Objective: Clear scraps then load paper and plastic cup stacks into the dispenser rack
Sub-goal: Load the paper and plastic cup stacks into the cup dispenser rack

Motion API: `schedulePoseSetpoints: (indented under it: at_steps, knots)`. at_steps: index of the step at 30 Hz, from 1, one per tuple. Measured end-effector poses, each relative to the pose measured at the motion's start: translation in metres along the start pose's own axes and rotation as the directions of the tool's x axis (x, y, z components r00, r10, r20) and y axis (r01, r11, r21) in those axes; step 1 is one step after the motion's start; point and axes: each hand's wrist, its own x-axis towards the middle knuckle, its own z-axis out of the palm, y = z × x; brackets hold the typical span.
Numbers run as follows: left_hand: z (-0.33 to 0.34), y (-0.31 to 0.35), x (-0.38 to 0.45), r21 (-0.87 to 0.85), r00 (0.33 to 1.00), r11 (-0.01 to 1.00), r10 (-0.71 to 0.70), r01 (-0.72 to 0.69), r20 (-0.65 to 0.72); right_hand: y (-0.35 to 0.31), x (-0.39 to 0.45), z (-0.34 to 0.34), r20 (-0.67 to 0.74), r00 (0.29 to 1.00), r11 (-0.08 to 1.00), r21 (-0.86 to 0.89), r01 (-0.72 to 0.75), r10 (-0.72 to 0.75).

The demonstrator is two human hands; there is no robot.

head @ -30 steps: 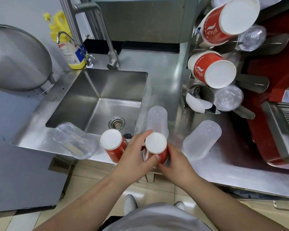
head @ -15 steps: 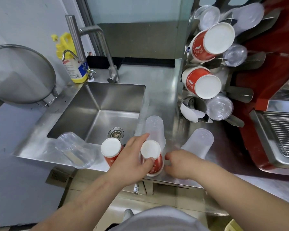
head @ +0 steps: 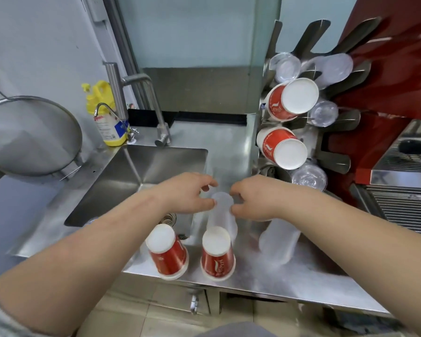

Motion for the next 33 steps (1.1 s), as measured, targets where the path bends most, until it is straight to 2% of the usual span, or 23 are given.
schedulePoseSetpoints:
  at_steps: [4, 8, 12, 22, 33]
  knots:
    - [0.009, -0.008, 0.024, 0.016, 0.995, 0.999, -0.032, 0.030, 0.097, 0.003, 0.013, 0.019, -0.044, 0.995, 0.990, 0.111, -0.087, 0.093]
    - [0.030, -0.013, 0.030, -0.126, 0.998, 0.992, 0.032, -0.025, 0.055, 0.006, 0.022, 0.053, -0.009, 0.981, 0.916, 0.359, -0.179, 0.196]
    - [0.047, -0.020, 0.031, -0.120, 0.995, 0.992, 0.056, -0.045, 0.088, 0.007, 0.027, 0.083, -0.011, 0.966, 0.847, 0.483, -0.222, 0.260]
    - [0.055, -0.025, 0.036, -0.145, 0.997, 0.988, 0.063, -0.056, 0.046, 0.002, 0.035, 0.100, -0.055, 0.941, 0.768, 0.594, -0.237, 0.333]
    - [-0.002, -0.020, 0.009, -0.272, 0.982, 0.948, 0.132, -0.165, -0.137, 0.001, 0.022, 0.069, -0.215, 0.929, 0.769, 0.632, -0.102, 0.300]
